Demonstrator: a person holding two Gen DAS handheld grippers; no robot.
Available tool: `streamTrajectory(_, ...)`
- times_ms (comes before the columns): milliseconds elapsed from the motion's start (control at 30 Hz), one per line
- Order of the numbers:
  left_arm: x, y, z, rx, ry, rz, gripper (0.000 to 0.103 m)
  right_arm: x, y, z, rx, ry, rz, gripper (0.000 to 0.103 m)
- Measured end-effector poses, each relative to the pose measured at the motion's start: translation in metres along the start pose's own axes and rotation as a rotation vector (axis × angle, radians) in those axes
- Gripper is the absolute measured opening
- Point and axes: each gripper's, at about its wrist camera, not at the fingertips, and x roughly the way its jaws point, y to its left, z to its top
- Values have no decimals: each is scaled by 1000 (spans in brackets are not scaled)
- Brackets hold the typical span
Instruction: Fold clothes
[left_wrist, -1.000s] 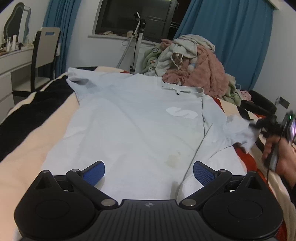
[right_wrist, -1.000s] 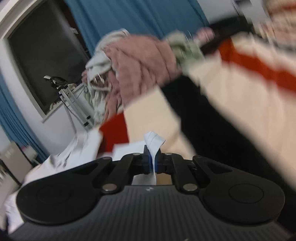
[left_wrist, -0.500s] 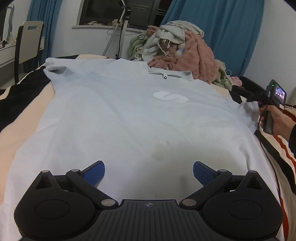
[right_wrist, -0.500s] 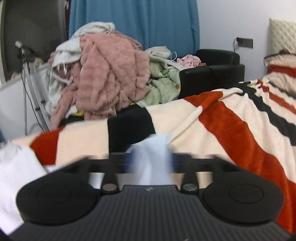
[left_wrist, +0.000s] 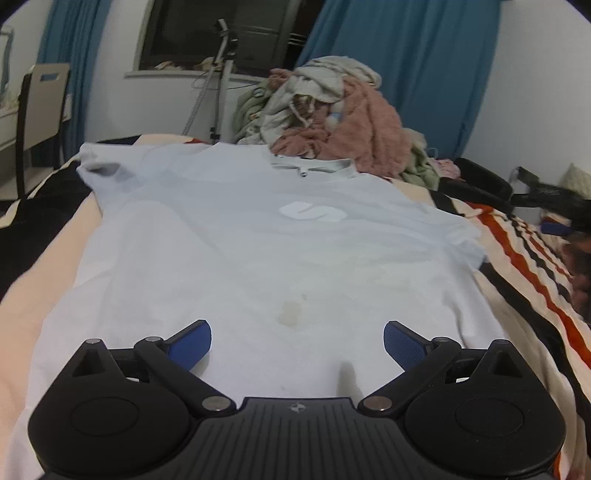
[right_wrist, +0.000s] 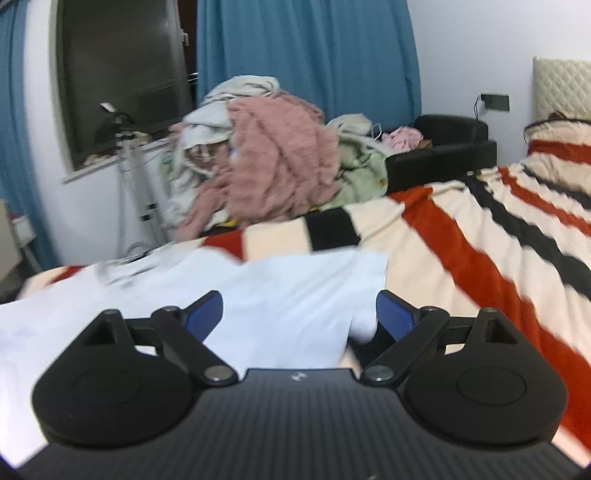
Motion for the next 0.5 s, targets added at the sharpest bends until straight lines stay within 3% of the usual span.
streamTrajectory(200, -40, -17, -12, 24, 6, -92, 95, -153, -5, -52, 150, -29, 132, 91)
streamTrajectory(267, -50, -25, -20, 27, 35, -140, 86, -192, -7, -76, 154, -62, 168, 91)
streamTrajectory(367, -67, -44, -31, 66, 49, -190, 76, -225, -11, -95, 163, -99, 191, 91)
streamTrajectory(500, -81, -77, -52, 144, 75, -263, 61, -245, -11, -91, 138, -185, 209, 91)
